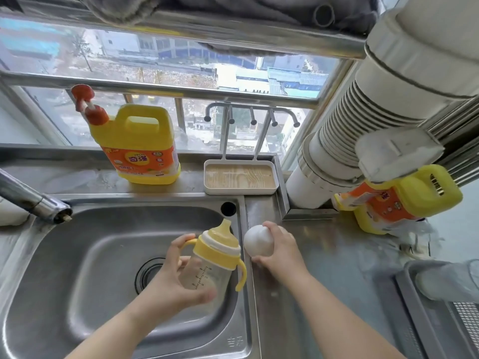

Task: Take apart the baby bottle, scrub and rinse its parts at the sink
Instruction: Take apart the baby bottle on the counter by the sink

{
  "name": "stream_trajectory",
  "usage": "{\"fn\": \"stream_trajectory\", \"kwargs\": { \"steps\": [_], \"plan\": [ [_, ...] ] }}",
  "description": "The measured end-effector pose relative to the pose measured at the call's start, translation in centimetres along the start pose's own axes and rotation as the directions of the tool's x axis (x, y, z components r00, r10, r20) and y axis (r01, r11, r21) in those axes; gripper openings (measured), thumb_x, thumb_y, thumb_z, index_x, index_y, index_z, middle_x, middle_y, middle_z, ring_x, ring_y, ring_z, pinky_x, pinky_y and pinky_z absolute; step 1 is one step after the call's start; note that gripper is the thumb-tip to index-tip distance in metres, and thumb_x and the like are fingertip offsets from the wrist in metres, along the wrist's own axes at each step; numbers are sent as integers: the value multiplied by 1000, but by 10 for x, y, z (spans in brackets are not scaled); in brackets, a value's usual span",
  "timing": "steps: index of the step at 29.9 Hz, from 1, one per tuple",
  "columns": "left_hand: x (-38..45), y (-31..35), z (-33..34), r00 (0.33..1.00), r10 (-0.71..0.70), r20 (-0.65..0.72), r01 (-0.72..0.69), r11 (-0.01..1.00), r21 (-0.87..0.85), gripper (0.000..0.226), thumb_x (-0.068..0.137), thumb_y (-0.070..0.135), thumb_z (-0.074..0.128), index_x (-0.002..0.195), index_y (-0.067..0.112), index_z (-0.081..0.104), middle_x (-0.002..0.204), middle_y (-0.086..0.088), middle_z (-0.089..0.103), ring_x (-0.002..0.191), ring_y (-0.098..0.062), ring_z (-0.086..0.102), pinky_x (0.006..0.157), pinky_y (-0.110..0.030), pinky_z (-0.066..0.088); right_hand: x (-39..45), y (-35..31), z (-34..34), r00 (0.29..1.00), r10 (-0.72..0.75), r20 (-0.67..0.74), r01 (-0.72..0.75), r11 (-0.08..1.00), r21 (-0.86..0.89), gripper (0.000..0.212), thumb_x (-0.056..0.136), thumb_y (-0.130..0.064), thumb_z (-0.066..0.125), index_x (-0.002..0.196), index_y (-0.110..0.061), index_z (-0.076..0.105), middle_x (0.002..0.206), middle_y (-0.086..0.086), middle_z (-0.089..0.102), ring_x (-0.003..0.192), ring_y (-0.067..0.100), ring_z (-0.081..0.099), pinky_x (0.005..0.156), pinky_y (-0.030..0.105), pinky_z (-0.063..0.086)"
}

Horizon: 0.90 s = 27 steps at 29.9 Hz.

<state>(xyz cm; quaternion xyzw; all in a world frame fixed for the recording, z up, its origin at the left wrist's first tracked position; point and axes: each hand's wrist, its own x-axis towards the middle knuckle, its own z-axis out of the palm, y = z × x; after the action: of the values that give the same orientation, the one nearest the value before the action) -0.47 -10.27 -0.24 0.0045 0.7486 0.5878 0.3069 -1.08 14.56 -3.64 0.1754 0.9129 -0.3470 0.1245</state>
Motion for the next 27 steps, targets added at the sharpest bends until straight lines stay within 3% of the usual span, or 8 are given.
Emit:
{"fn": "stream_trajectory", "kwargs": {
  "steps": [5,7,9,13,15,19,22,27],
  "plan": [
    [2,3,2,1000,21,5,-21,999,-37,97,46,30,88,116,64,31,111,-9,64,104,-12,63,89,-30,51,-3,1,-14,992,12,129,-3,998,-69,100,71,-30,77,146,-43,12,154,-13,13,141,17,8,115,38,18],
    [2,6,2,999,46,8,-46,998,-42,96,46,29,87,114,66,30,110,-8,64,101,-13,64,87,-30,52,-11,-8,-25,997,-73,-29,70,993,-98,83,77,-31,67,145,-37,20,151,-8,21,138,19,15,112,34,21],
    [1,11,2,997,74,12,-74,997,-32,96,46,30,86,114,68,29,109,-4,65,97,-12,65,86,-31,53,-25,-26,-38,975,-109,-196,125,990,69,64,75,-45,60,133,-28,42,128,-7,44,125,16,36,99,23,32],
    [-3,23,5,989,150,14,-150,989,-9,102,46,34,85,116,70,20,110,0,65,99,-7,64,90,-29,51,-50,-74,-50,985,-12,172,-48,940,337,102,47,-83,58,130,-27,39,122,-11,53,103,1,56,75,13,44],
    [-6,28,8,983,179,33,-178,984,-7,107,47,35,84,119,70,14,110,1,66,101,-5,64,91,-25,49,-59,-89,-41,964,-8,265,-93,926,365,90,60,-69,71,132,-30,35,121,-14,50,104,2,53,81,15,45],
    [-13,27,4,984,176,24,-174,981,-82,124,42,44,87,130,60,1,122,12,54,114,5,53,93,-15,42,-65,-101,-27,984,67,165,-140,863,486,86,60,-51,82,132,-25,43,108,-13,58,103,8,58,95,32,49],
    [-15,24,-2,990,72,120,-54,988,-146,129,30,53,92,138,34,24,128,8,53,115,-5,55,97,-31,45,-71,-105,-25,989,87,122,-137,855,500,96,50,-59,79,132,-24,45,111,-8,61,102,10,61,93,34,51],
    [-25,32,-9,968,108,225,-75,986,-148,82,45,29,87,120,19,56,105,1,72,98,-13,67,78,-22,51,-89,-112,-24,996,38,75,-71,850,521,106,38,-64,76,132,-24,48,112,-3,64,101,12,63,91,33,53]
  ]
}}
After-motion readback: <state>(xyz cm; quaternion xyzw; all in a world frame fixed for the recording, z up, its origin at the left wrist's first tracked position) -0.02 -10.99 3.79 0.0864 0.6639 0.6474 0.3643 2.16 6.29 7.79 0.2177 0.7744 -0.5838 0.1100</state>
